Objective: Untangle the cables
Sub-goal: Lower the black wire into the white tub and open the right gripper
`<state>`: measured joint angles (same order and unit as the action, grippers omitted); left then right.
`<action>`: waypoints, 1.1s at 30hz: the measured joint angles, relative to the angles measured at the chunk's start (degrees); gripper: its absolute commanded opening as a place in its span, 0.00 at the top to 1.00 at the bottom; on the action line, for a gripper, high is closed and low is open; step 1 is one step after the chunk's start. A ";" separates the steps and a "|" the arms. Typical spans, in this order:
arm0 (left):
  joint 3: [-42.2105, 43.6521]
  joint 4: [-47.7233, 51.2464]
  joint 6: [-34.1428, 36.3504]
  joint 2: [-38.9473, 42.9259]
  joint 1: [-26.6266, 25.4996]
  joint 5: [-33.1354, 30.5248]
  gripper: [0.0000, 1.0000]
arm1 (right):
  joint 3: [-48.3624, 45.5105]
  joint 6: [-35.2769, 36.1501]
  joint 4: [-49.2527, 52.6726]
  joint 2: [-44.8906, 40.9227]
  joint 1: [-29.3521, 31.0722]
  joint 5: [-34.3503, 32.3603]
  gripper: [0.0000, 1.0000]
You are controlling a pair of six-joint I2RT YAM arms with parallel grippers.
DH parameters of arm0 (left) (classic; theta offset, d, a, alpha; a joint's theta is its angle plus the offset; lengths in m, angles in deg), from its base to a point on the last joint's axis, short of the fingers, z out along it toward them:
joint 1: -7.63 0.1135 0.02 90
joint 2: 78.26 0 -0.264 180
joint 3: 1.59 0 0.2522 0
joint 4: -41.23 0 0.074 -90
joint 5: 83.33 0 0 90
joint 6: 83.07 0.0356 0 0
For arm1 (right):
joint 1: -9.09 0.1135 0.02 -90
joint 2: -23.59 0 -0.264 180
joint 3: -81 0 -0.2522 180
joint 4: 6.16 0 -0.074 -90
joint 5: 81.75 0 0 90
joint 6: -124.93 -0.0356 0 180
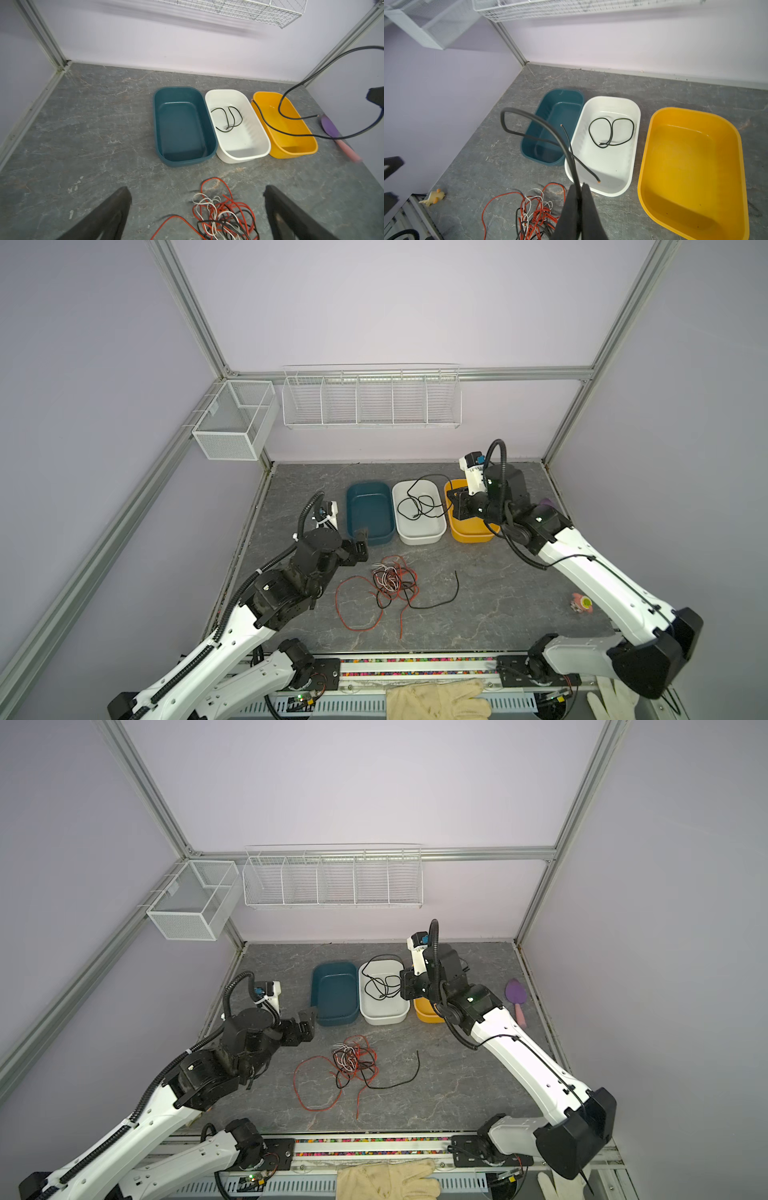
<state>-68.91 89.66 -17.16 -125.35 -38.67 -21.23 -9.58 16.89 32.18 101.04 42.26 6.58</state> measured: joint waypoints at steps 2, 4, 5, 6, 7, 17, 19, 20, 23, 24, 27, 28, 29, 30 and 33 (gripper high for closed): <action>1.53 -2.32 1.86 -0.28 0.20 -1.68 0.00 | 0.70 -0.42 -0.02 3.21 -0.63 0.02 0.94; 2.80 -5.07 3.89 -0.98 0.46 -2.99 0.00 | 1.31 -0.83 0.00 6.08 -1.03 0.00 0.94; 3.28 -6.75 5.49 -1.55 0.57 -3.52 0.00 | 1.66 -1.03 0.00 7.34 -1.18 0.02 0.94; 3.74 -8.63 7.52 -2.23 0.59 -3.96 0.00 | 2.01 -1.14 0.00 8.61 -1.33 0.02 0.94; 4.11 -10.27 9.20 -2.75 0.63 -4.26 0.01 | 2.36 -1.36 -0.02 9.68 -1.53 0.02 0.94; 12.26 -26.43 18.67 -2.82 1.77 -11.78 0.01 | 8.52 -2.58 -1.11 22.93 -2.38 0.07 0.94; 15.50 -29.33 19.52 -0.70 2.12 -13.05 0.01 | 9.20 -2.93 -1.44 25.57 -2.38 0.33 0.94; 16.79 -30.69 20.04 0.22 2.16 -13.38 0.01 | 9.33 -2.99 -1.53 26.51 -2.38 0.44 0.94; 19.65 -34.40 21.59 2.34 2.16 -14.49 0.01 | 9.86 -3.30 -1.75 29.42 -2.38 0.55 0.94; 20.26 -35.52 21.90 2.73 2.16 -14.93 0.01 | 10.01 -3.45 -1.79 30.32 -2.40 0.63 0.94; 20.28 -37.00 22.25 2.08 2.19 -15.63 0.01 | 11.39 -3.89 -1.88 33.38 -2.56 0.79 0.94; 20.15 -37.00 22.23 1.66 2.16 -15.65 0.01 | 11.80 -4.07 -1.86 34.14 -2.60 0.92 0.94; 19.87 -36.89 22.21 0.90 2.16 -15.63 0.01 | 12.55 -4.15 -1.79 35.28 -2.69 1.05 0.94; 19.39 -36.57 22.18 -0.13 2.19 -15.58 0.01 | 13.16 -4.28 -1.79 36.30 -2.71 1.11 0.94; 18.45 -35.74 21.94 -2.05 2.19 -15.34 0.01 | 13.77 -4.52 -1.84 38.18 -2.80 1.11 0.94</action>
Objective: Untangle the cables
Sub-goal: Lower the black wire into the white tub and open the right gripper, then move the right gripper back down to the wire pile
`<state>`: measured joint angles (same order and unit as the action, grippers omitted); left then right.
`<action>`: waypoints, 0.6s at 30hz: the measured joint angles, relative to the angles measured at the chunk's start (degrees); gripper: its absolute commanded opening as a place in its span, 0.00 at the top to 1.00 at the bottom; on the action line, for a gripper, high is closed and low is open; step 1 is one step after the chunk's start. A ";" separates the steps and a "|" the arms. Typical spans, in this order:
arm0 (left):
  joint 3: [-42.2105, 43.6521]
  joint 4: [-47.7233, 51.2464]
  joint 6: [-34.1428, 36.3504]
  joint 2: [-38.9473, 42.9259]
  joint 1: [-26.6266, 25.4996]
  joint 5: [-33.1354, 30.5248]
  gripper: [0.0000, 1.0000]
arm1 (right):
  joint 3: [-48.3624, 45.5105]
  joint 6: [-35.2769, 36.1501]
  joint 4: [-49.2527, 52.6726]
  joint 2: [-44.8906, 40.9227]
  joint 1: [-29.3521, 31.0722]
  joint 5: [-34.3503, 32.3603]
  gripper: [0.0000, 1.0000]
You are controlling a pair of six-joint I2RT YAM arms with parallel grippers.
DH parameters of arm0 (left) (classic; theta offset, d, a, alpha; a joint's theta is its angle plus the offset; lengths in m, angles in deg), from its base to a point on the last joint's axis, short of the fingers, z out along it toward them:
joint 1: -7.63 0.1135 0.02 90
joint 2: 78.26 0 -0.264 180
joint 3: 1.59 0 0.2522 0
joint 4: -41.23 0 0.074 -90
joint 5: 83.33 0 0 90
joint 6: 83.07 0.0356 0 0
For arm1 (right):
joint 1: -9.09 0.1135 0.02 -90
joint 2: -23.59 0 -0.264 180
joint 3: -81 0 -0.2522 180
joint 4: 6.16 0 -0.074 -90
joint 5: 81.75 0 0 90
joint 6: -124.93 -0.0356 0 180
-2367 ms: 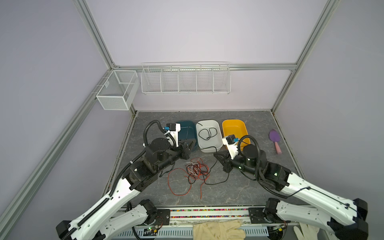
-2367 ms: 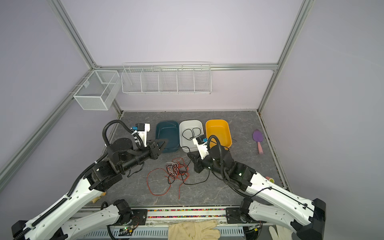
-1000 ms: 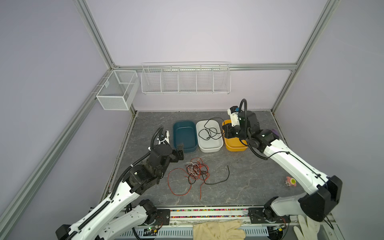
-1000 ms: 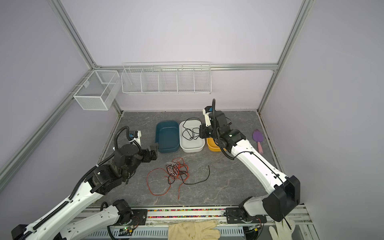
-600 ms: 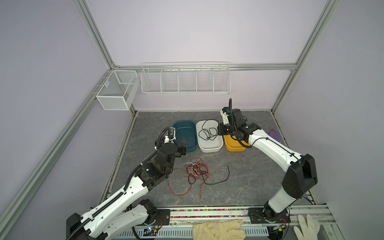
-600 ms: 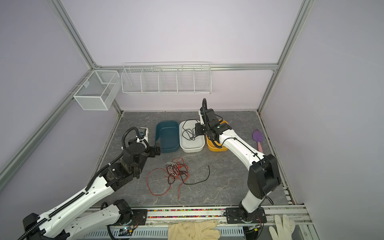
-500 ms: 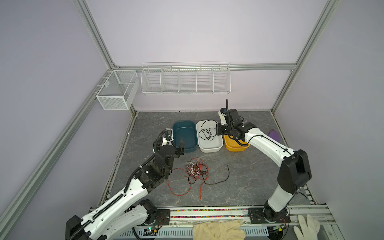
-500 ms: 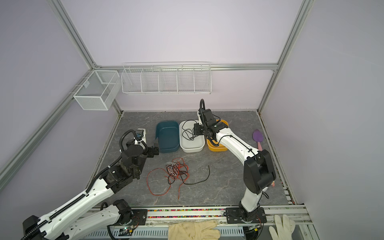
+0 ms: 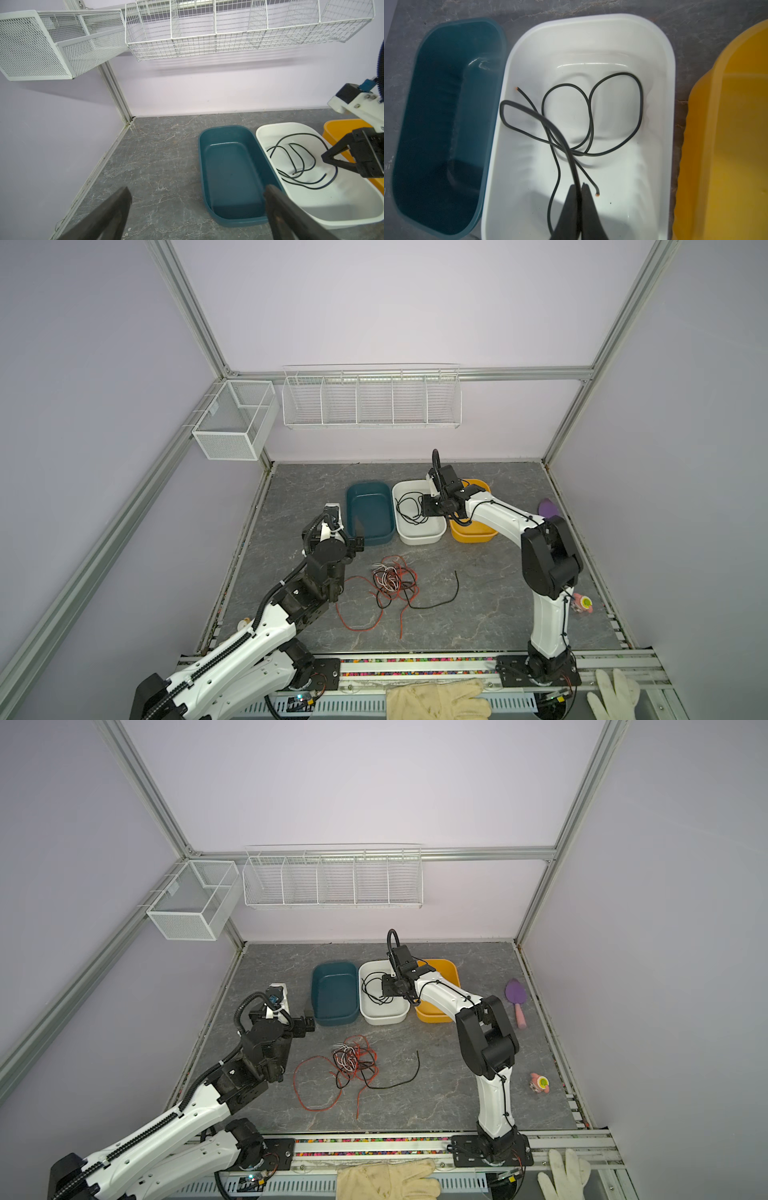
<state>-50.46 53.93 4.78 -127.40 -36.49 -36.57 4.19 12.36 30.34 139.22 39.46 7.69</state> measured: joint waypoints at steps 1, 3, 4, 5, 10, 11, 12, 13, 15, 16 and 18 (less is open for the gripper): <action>-0.09 0.09 -0.17 -0.22 0.00 0.04 0.01 | 0.02 -0.13 0.04 0.44 -0.02 -0.02 0.94; -0.09 0.15 -0.28 -0.24 -0.02 0.09 0.01 | 0.33 -0.22 0.26 1.14 -0.13 -0.07 0.94; -0.09 0.15 -0.37 -0.15 -0.02 0.22 0.01 | 0.79 -0.35 0.55 1.64 -0.24 -0.04 0.94; -0.09 0.15 -0.39 -0.02 -0.02 0.24 0.01 | 1.31 -0.39 0.81 2.12 -0.35 -0.02 0.94; -0.09 0.11 -0.39 0.92 -0.02 0.92 0.01 | 4.33 -1.07 3.28 4.42 -1.05 0.15 0.81; -0.09 0.11 -0.39 1.01 0.00 1.09 0.01 | 4.37 -1.14 3.63 4.42 -1.11 0.15 0.79; -0.09 0.11 -0.39 1.05 -0.02 1.14 0.01 | 4.48 -1.09 4.07 4.39 -1.14 0.20 0.76; -0.09 0.11 -0.39 1.09 0.00 1.27 0.01 | 4.59 -1.14 4.39 4.39 -1.14 0.17 0.73; -0.09 0.11 -0.39 1.20 0.00 1.31 0.01 | 4.66 -1.07 5.09 4.37 -1.14 0.17 0.71; -0.09 0.11 -0.42 1.25 0.00 1.36 0.01 | 4.66 -1.05 5.38 4.37 -1.14 0.15 0.70; -0.09 0.11 -0.42 1.29 0.00 1.68 0.01 | 4.66 -1.14 6.23 4.26 -1.14 0.07 0.67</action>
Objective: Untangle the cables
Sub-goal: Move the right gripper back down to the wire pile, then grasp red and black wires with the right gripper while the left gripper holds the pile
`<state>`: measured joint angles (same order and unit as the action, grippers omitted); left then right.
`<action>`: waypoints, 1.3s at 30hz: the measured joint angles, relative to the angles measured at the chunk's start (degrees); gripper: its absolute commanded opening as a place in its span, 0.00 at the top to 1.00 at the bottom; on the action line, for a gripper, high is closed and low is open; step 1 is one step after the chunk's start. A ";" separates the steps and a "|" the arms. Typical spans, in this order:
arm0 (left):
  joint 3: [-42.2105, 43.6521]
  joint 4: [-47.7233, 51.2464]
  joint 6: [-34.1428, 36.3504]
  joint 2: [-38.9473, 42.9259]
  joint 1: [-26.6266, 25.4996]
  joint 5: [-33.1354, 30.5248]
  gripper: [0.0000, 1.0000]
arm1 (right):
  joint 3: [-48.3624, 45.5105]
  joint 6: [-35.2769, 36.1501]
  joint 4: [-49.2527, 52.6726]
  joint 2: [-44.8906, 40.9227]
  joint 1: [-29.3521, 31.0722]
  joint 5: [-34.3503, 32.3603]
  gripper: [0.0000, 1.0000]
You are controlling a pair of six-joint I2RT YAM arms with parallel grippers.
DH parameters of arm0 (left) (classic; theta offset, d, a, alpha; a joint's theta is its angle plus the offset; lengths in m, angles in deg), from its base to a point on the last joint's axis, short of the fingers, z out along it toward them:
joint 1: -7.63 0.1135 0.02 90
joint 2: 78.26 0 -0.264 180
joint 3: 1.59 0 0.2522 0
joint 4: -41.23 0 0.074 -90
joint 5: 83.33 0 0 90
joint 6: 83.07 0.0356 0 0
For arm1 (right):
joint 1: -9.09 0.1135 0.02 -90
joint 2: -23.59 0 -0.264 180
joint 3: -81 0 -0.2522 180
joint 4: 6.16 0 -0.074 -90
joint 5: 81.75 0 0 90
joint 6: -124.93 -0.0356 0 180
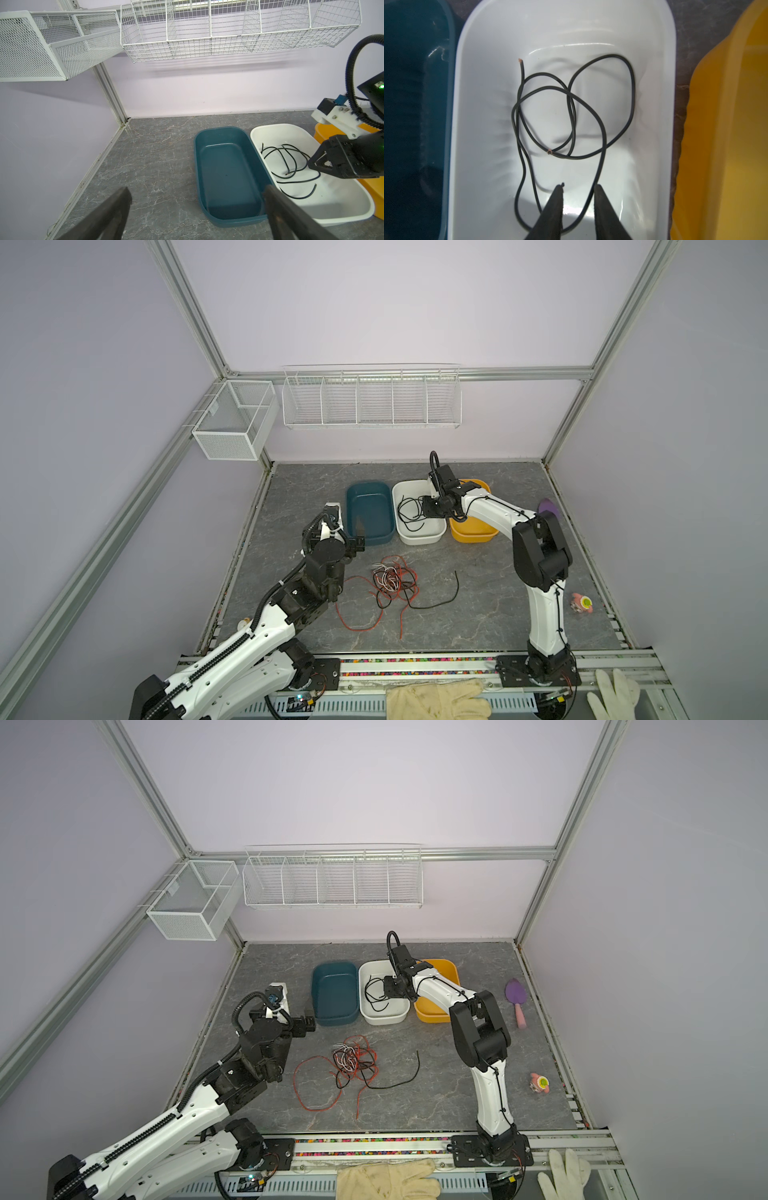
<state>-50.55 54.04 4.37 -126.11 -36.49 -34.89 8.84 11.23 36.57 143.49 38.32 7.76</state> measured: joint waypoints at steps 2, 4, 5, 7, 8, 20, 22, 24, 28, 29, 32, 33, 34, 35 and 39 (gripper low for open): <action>0.00 0.00 0.00 0.04 0.00 0.31 0.01 | 0.00 0.13 0.83 -0.44 0.00 -0.13 0.61; 0.00 0.00 0.00 0.09 0.00 0.50 0.01 | 0.00 0.13 1.57 -1.53 0.00 -0.22 0.57; 0.00 0.00 0.00 0.11 0.00 0.59 0.01 | 0.00 0.17 2.10 -2.38 0.00 -0.31 0.55; 0.00 0.02 0.00 0.13 0.00 0.87 0.01 | -0.22 0.17 2.75 -4.83 0.00 -0.31 0.50; 0.00 0.02 0.00 0.17 0.00 0.92 0.01 | -0.61 0.31 2.73 -6.25 0.00 -0.31 0.47; -0.02 2.16 -1.36 0.20 0.00 3.06 0.01 | -18.75 0.74 -1.33 -27.85 6.27 4.57 0.31; -0.11 2.73 -1.55 0.17 0.00 3.50 0.01 | -22.73 0.55 -2.08 -30.97 9.22 5.16 0.31; -0.31 3.06 -1.73 0.15 0.00 3.96 0.01 | -26.14 0.04 -2.86 -33.51 11.89 5.88 0.31; -0.98 3.45 -1.81 -0.04 0.00 4.48 0.01 | -32.28 -2.05 -5.44 -37.46 16.63 6.56 0.32; -1.03 3.45 -1.88 -0.07 0.00 4.55 0.01 | -33.64 -2.58 -5.99 -38.16 17.51 6.54 0.32; -1.05 3.72 -1.95 -0.13 0.00 4.81 0.01 | -36.65 -3.58 -7.87 -39.15 20.59 6.27 0.33; -1.05 3.91 -1.95 -0.17 0.00 4.96 0.01 | -37.05 -3.72 -8.04 -38.99 21.77 6.03 0.33; -1.07 4.09 -1.97 -0.26 0.00 5.05 0.01 | -37.13 -3.76 -8.15 -38.77 22.84 5.66 0.34; -1.14 4.33 -1.97 -0.37 0.00 5.22 0.01 | -37.13 -3.76 -8.55 -38.58 23.58 5.25 0.34; -1.38 4.72 -2.21 -0.57 0.00 5.46 0.01 | -37.16 -3.65 -10.58 -37.00 26.10 4.35 0.40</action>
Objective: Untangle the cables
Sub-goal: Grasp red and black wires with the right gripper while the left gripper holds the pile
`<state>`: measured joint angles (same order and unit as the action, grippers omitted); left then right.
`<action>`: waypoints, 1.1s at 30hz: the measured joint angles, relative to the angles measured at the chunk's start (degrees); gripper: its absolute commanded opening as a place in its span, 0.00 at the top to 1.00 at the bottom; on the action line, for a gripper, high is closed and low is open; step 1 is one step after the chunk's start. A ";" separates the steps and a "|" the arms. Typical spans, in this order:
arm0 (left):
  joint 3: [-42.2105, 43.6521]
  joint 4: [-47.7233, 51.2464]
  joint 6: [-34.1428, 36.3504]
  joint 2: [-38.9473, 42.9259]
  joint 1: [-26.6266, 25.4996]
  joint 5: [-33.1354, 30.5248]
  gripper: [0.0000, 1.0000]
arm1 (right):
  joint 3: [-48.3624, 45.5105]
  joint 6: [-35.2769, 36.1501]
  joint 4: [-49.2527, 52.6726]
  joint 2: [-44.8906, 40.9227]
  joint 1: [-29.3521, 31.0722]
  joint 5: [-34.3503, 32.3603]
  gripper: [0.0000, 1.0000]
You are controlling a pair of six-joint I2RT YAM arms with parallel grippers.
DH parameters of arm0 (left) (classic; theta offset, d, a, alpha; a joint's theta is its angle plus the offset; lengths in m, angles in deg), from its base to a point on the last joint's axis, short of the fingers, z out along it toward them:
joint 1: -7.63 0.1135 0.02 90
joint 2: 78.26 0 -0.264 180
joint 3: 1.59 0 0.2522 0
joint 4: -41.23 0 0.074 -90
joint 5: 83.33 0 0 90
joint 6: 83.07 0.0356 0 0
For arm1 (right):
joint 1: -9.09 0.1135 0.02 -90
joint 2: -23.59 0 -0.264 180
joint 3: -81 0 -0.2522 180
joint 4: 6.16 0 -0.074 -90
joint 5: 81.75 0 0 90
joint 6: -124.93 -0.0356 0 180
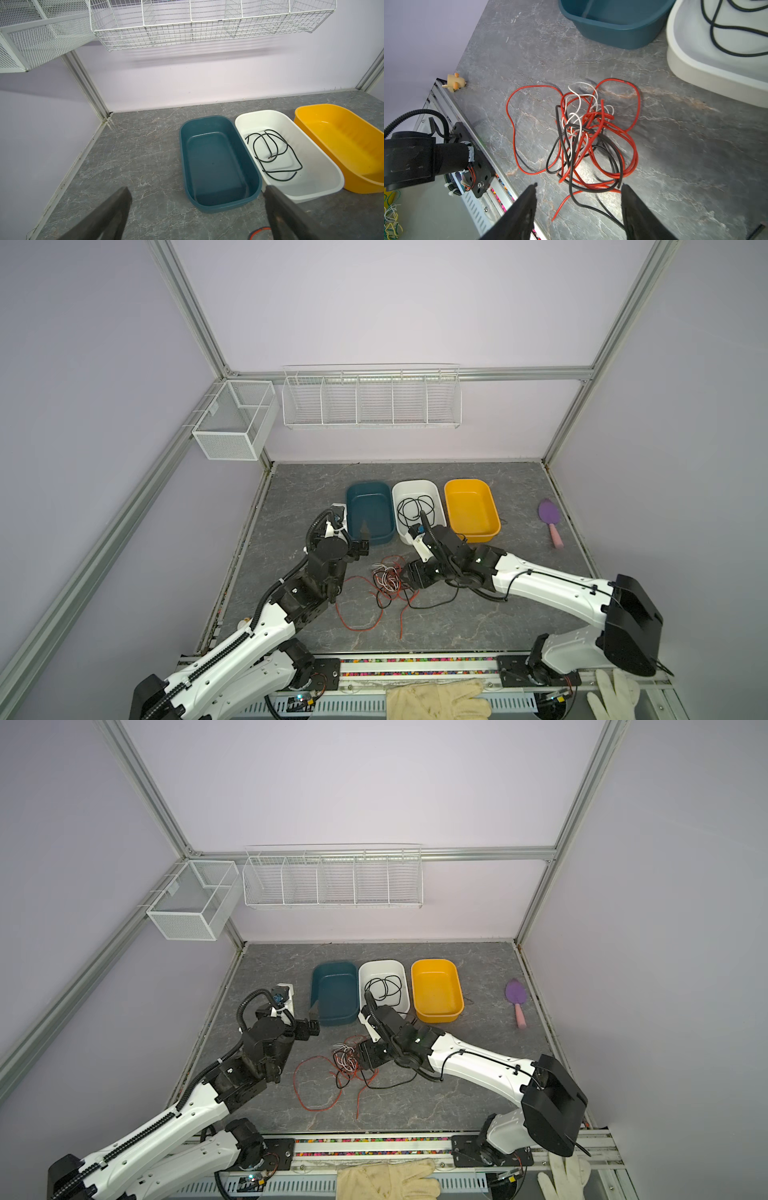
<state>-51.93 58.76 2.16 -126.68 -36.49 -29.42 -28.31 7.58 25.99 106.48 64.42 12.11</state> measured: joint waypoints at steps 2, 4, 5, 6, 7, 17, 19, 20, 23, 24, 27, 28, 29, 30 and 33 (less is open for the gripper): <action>-0.02 0.04 -0.17 0.00 0.00 0.09 0.01 | 0.00 0.02 -0.76 1.25 0.42 -0.39 0.46; -0.04 0.04 -0.20 0.00 0.00 0.13 0.01 | 0.00 0.02 -1.25 2.62 0.70 -0.92 0.47; -0.04 0.07 -0.22 0.00 0.00 0.13 0.01 | 0.00 -0.07 -1.46 3.28 0.79 -1.07 0.47; -0.04 0.07 -0.26 0.00 0.00 0.15 0.01 | 0.00 -0.07 -1.60 3.87 0.92 -1.22 0.47; -0.04 0.09 -0.35 0.00 0.00 0.15 0.01 | 0.00 -0.07 -1.73 4.42 1.03 -1.29 0.47; -0.24 0.52 -0.59 0.00 0.00 0.22 0.01 | -0.83 -0.22 -4.39 6.82 3.02 -1.73 0.61; -0.24 0.70 -0.59 0.00 0.00 0.39 0.01 | -1.49 -0.42 -4.81 7.10 3.34 -1.88 0.66; -0.24 0.74 -0.59 0.00 0.00 0.46 0.01 | -1.79 -0.63 -4.90 7.21 3.45 -1.92 0.68; -0.26 0.87 -0.63 -0.11 0.00 0.96 0.01 | -2.21 -0.90 -4.96 7.23 3.65 -2.32 0.76; -0.28 0.90 -0.63 -0.24 0.02 1.27 0.01 | -2.23 -0.94 -5.01 7.23 3.65 -2.45 0.78; -0.31 1.20 -0.76 -0.52 0.02 2.14 0.01 | -2.23 -1.14 -5.07 7.23 3.65 -2.69 0.84; -0.33 1.42 -0.79 -0.59 0.04 2.64 0.01 | -2.23 -1.05 -5.01 7.15 3.65 -2.84 0.85; -0.35 1.66 -0.81 -0.61 0.02 3.02 0.01 | -2.21 -1.14 -4.94 7.08 3.65 -2.99 0.86; -0.39 1.88 -0.83 -0.61 0.04 3.41 0.01 | -2.23 -1.05 -4.81 6.86 3.67 -3.08 0.87; -0.74 2.54 -1.05 -0.61 0.04 4.92 0.01 | -2.23 -0.87 -3.98 5.25 3.67 -3.76 0.90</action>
<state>-52.67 61.29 1.11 -127.29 -36.44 -24.51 -30.54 6.70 22.02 111.73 68.09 8.35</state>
